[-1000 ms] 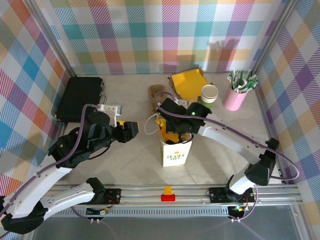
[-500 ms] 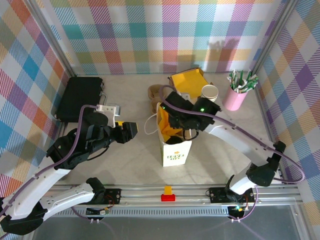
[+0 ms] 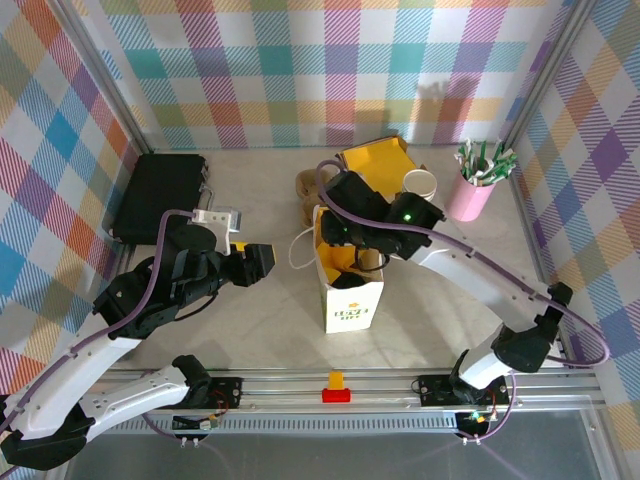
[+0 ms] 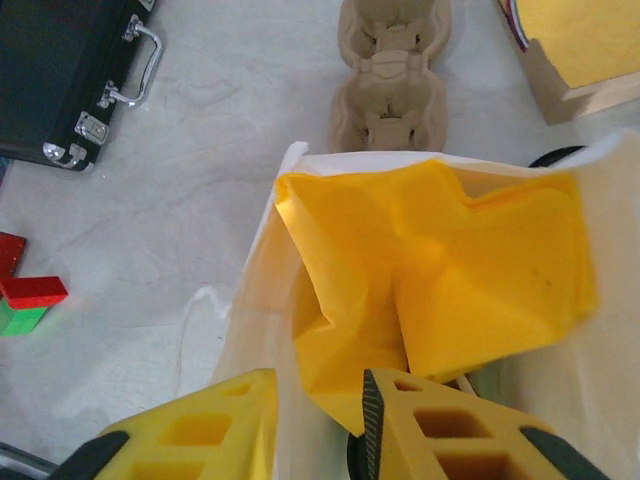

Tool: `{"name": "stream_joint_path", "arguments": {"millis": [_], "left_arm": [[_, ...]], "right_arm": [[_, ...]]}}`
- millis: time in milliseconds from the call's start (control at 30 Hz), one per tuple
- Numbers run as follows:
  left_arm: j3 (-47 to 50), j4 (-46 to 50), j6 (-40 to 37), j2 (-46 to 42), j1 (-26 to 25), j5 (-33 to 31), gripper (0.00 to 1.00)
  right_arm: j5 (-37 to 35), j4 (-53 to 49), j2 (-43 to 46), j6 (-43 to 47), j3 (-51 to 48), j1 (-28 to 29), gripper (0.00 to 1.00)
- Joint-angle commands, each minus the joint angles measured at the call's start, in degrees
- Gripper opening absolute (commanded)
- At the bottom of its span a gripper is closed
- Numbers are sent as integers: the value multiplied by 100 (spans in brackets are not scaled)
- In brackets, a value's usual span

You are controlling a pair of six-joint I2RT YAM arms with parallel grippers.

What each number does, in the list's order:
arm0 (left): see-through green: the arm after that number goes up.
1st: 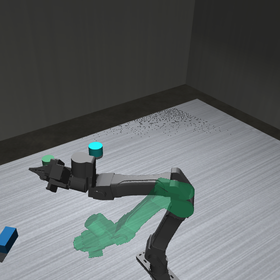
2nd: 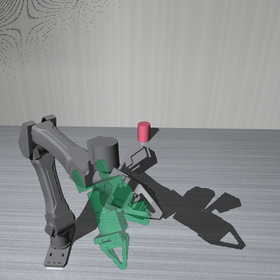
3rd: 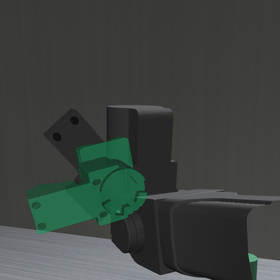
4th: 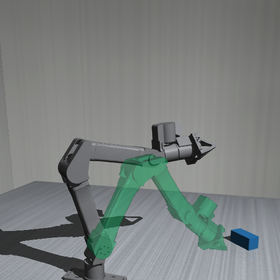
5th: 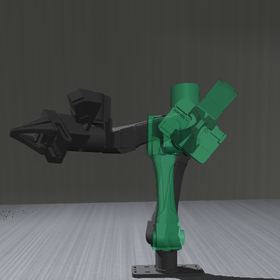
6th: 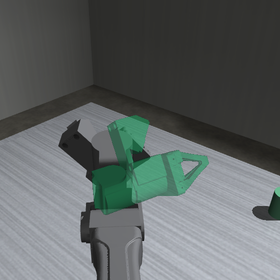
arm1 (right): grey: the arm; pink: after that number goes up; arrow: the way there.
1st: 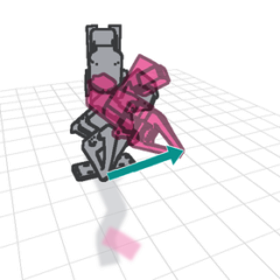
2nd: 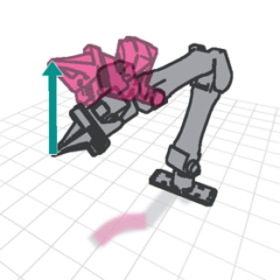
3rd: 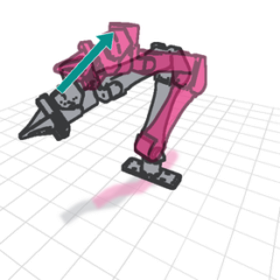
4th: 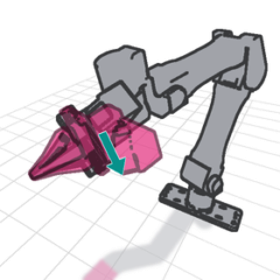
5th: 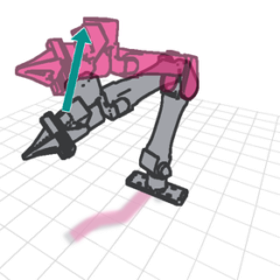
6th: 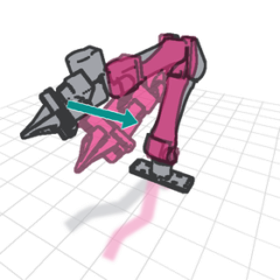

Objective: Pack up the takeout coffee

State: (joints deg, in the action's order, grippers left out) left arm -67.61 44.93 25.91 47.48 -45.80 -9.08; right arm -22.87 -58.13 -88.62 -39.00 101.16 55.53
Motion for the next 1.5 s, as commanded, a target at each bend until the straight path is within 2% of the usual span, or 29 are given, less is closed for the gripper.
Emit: {"name": "stream_joint_path", "arguments": {"millis": [0, 200, 467, 767, 900, 967, 1100, 1267, 1367, 1467], "left_arm": [[72, -1, -71, -91, 54, -96, 64], [82, 16, -88, -107, 54, -120, 64], [95, 69, -95, -135, 51, -172, 64], [111, 112, -91, -204, 53, -178, 64], [108, 155, -72, -257, 54, -196, 64], [117, 165, -63, -306, 54, -199, 64], [137, 183, -62, -352, 52, -247, 64], [93, 149, -151, -329, 54, -434, 65], [39, 88, -251, -280, 53, -785, 66], [-6, 37, -299, -226, 54, -1404, 70]], "right_arm": [[218, 478, -180, 131, -145, -192, 28], [403, 777, -426, 125, -321, -491, 26], [512, 891, -682, 46, -608, -631, 9], [503, 765, -862, -114, -997, -643, 6], [511, 491, -873, -86, -788, -648, 6], [538, 388, -771, -10, -616, -648, 8], [580, 159, -434, 194, -235, -648, 20], [520, -22, 158, 588, 159, -648, 30], [371, -6, 605, 849, 138, -724, 33], [284, -32, 1084, 940, -63, -1024, 37]]}}
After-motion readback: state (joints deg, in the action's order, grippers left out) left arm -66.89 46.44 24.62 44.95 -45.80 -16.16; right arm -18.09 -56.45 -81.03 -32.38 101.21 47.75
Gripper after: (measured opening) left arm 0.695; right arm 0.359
